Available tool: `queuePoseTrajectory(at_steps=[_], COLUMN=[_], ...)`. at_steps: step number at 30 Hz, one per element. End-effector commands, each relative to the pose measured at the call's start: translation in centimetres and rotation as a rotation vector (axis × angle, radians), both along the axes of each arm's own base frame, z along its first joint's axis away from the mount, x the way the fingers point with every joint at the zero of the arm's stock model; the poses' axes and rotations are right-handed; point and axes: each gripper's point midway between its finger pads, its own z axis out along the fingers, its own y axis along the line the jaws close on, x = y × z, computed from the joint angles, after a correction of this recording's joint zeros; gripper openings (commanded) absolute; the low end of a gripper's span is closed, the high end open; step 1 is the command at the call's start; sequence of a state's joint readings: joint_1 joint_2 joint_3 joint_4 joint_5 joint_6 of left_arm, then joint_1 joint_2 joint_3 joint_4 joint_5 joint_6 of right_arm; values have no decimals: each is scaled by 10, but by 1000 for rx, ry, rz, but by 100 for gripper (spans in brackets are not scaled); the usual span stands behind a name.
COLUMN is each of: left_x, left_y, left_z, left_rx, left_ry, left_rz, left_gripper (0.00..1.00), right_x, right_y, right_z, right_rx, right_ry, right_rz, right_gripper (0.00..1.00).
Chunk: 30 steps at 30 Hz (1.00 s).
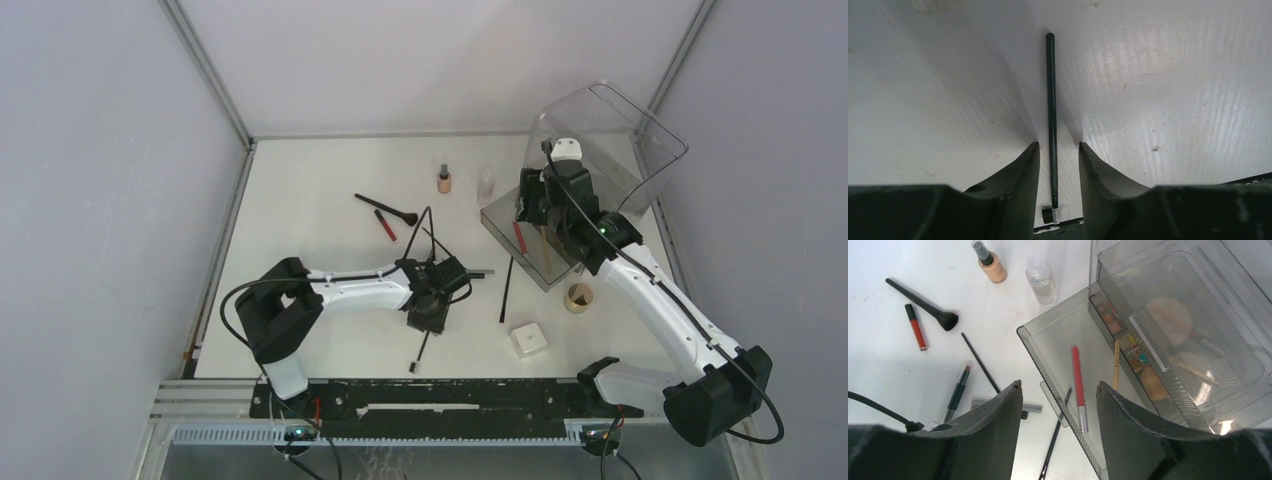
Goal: Organize the makeup
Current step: Pick up the makeup brush from the center of the board.
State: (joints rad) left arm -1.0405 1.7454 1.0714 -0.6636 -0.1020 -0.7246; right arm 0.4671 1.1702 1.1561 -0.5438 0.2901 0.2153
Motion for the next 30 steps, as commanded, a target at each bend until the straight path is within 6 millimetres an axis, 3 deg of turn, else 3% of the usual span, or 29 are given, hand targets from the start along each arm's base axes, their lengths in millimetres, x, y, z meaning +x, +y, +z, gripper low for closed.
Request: queuePoseTrajectory(at_steps=[1, 4, 6, 9, 13, 16, 24, 30], left_x=[1, 0, 0, 2, 11, 26, 49, 64], left_y=[5, 7, 9, 13, 14, 12, -15, -17], left_z=[-7, -14, -20, -25, -21, 2, 102, 151], left_rx=[16, 23, 30, 35, 40, 35, -251, -422], left_ry=[-11, -2, 4, 15, -24, -99, -244, -311], left_rz=[27, 32, 38, 51, 52, 53, 45, 51], left_gripper=[37, 33, 21, 16, 1, 0, 0, 0], right_x=[0, -1, 0, -1, -1, -1, -9, -18], right_y=[1, -1, -2, -1, -2, -2, 1, 45], right_z=[15, 14, 15, 15, 15, 17, 34, 35], right_rx=[40, 37, 40, 40, 37, 39, 114, 328], right_ry=[-50, -49, -52, -51, -56, -62, -98, -45], right_rz=[-15, -23, -27, -26, -29, -24, 11, 131], right_gripper=[63, 63, 63, 63, 63, 63, 64, 64])
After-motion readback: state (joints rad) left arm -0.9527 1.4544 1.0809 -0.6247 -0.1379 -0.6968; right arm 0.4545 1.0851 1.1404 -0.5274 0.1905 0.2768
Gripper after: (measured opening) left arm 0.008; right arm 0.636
